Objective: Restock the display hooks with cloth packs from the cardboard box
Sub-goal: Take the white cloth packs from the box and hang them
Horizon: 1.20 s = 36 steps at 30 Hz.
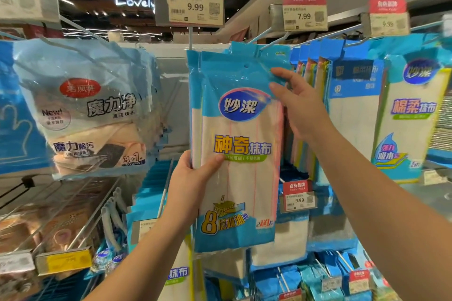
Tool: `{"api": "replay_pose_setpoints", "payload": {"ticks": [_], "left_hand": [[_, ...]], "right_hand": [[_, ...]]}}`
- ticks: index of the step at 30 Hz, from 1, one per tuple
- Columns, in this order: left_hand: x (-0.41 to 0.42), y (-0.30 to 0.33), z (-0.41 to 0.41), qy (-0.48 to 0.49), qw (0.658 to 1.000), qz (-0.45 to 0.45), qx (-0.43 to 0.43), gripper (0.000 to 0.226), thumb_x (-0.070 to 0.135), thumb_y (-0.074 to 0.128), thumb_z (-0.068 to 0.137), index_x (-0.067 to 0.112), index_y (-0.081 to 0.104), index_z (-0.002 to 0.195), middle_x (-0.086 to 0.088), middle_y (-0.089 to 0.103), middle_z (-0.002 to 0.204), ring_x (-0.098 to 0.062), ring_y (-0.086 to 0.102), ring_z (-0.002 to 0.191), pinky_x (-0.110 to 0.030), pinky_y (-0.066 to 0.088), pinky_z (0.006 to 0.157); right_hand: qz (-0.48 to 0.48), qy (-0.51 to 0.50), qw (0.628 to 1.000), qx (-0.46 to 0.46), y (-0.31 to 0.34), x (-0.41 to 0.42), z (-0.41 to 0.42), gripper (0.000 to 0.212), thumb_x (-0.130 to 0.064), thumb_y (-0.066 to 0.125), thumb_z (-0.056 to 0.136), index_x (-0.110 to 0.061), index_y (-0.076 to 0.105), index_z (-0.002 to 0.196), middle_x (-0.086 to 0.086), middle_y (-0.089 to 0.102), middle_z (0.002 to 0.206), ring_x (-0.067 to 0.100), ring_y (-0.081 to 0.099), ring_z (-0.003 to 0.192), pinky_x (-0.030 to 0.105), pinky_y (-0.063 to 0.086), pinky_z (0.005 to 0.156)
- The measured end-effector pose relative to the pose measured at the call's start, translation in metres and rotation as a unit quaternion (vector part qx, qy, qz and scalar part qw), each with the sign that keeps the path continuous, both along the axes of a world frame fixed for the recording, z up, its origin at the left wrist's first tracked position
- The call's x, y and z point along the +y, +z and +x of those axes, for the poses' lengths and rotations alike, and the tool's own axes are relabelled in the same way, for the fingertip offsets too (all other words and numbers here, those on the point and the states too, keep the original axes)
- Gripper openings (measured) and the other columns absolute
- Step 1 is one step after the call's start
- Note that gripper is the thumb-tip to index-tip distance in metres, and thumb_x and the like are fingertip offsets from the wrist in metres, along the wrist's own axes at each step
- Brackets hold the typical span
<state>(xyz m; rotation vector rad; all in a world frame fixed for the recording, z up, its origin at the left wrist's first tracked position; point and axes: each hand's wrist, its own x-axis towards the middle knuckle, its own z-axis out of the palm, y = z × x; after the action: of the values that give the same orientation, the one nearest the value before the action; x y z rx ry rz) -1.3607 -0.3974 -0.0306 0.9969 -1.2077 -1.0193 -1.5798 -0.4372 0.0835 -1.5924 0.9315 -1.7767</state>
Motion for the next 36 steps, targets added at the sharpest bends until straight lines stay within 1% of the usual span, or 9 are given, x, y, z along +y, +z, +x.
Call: {"api": "replay_pose_setpoints", "payload": {"ticks": [3, 6, 9, 13, 18, 23, 26, 31, 36], "left_hand": [[-0.002, 0.006, -0.009, -0.037, 0.999, -0.006, -0.025, 0.048, 0.047, 0.082, 0.075, 0.024, 0.064, 0.113, 0.002, 0.077, 0.099, -0.018, 0.075, 0.085, -0.041, 0.061, 0.073], [-0.001, 0.011, -0.017, -0.095, 0.995, 0.01, -0.004, 0.059, 0.048, 0.081, 0.068, 0.019, 0.062, 0.117, -0.004, 0.077, 0.102, -0.022, 0.076, 0.087, -0.039, 0.06, 0.071], [-0.001, 0.009, -0.021, -0.134, 0.99, 0.038, 0.012, 0.065, 0.046, 0.088, 0.067, 0.018, 0.06, 0.119, -0.007, 0.077, 0.102, -0.028, 0.075, 0.09, -0.049, 0.061, 0.081], [0.003, 0.004, -0.022, -0.158, 0.986, 0.053, 0.028, 0.078, 0.052, 0.088, 0.062, 0.017, 0.056, 0.123, -0.007, 0.077, 0.106, -0.03, 0.075, 0.093, -0.05, 0.06, 0.084], [0.006, 0.003, -0.023, -0.171, 0.984, 0.049, 0.017, 0.076, 0.051, 0.08, 0.062, 0.018, 0.055, 0.126, -0.006, 0.076, 0.108, -0.03, 0.075, 0.095, -0.053, 0.059, 0.088], [0.006, 0.004, -0.024, -0.178, 0.982, 0.055, 0.022, 0.079, 0.054, 0.088, 0.065, 0.017, 0.054, 0.127, -0.008, 0.075, 0.111, -0.032, 0.074, 0.098, -0.056, 0.057, 0.09], [0.006, 0.005, -0.025, -0.179, 0.982, 0.055, 0.024, 0.082, 0.054, 0.086, 0.061, 0.017, 0.054, 0.126, -0.01, 0.074, 0.112, -0.034, 0.073, 0.099, -0.057, 0.056, 0.092], [0.007, 0.008, -0.029, -0.172, 0.983, 0.055, 0.034, 0.068, 0.046, 0.085, 0.071, 0.015, 0.056, 0.125, -0.01, 0.075, 0.11, -0.034, 0.074, 0.098, -0.057, 0.057, 0.09], [0.007, 0.01, -0.036, -0.136, 0.988, 0.059, 0.052, 0.04, 0.03, 0.073, 0.088, 0.015, 0.06, 0.122, -0.008, 0.077, 0.104, -0.031, 0.075, 0.092, -0.053, 0.059, 0.086]], "right_hand": [[-0.023, -0.027, 0.999, 0.029, 0.001, 0.001, -0.003, 0.036, -0.016, 0.07, 0.091, -0.035, 0.058, 0.119, 0.0, 0.056, 0.132, 0.015, 0.061, 0.118, 0.042, 0.056, 0.094], [-0.039, -0.077, 0.995, 0.051, 0.007, 0.003, -0.012, 0.048, -0.025, 0.075, 0.085, -0.04, 0.053, 0.126, -0.006, 0.05, 0.134, 0.011, 0.055, 0.124, 0.039, 0.056, 0.095], [-0.054, -0.118, 0.991, 0.024, 0.017, 0.005, -0.024, 0.057, -0.018, 0.073, 0.088, -0.024, 0.047, 0.138, -0.008, 0.048, 0.131, 0.004, 0.054, 0.121, 0.028, 0.054, 0.096], [-0.049, -0.125, 0.99, 0.03, 0.03, 0.005, -0.04, 0.062, -0.029, 0.076, 0.082, -0.032, 0.046, 0.136, -0.006, 0.048, 0.137, 0.01, 0.056, 0.124, 0.04, 0.054, 0.098], [-0.051, -0.132, 0.989, 0.036, 0.041, 0.006, -0.044, 0.064, -0.021, 0.073, 0.089, -0.023, 0.043, 0.145, -0.009, 0.048, 0.136, 0.007, 0.054, 0.124, 0.034, 0.056, 0.094], [-0.032, -0.117, 0.992, 0.035, 0.049, -0.001, -0.048, 0.065, -0.023, 0.075, 0.086, -0.02, 0.045, 0.144, -0.002, 0.05, 0.139, 0.013, 0.057, 0.123, 0.039, 0.057, 0.093], [-0.019, -0.105, 0.994, 0.037, 0.054, -0.005, -0.051, 0.065, -0.025, 0.076, 0.083, -0.022, 0.047, 0.141, -0.007, 0.051, 0.135, 0.015, 0.058, 0.122, 0.041, 0.057, 0.093], [0.026, -0.076, 0.996, 0.026, 0.055, -0.012, -0.054, 0.068, -0.021, 0.076, 0.084, -0.022, 0.044, 0.144, -0.006, 0.05, 0.136, 0.018, 0.063, 0.116, 0.043, 0.058, 0.089], [0.055, -0.14, 0.982, 0.111, 0.048, -0.009, -0.049, 0.078, -0.047, 0.075, 0.076, -0.036, 0.039, 0.144, 0.0, 0.042, 0.145, 0.02, 0.059, 0.119, 0.047, 0.054, 0.096]]}}
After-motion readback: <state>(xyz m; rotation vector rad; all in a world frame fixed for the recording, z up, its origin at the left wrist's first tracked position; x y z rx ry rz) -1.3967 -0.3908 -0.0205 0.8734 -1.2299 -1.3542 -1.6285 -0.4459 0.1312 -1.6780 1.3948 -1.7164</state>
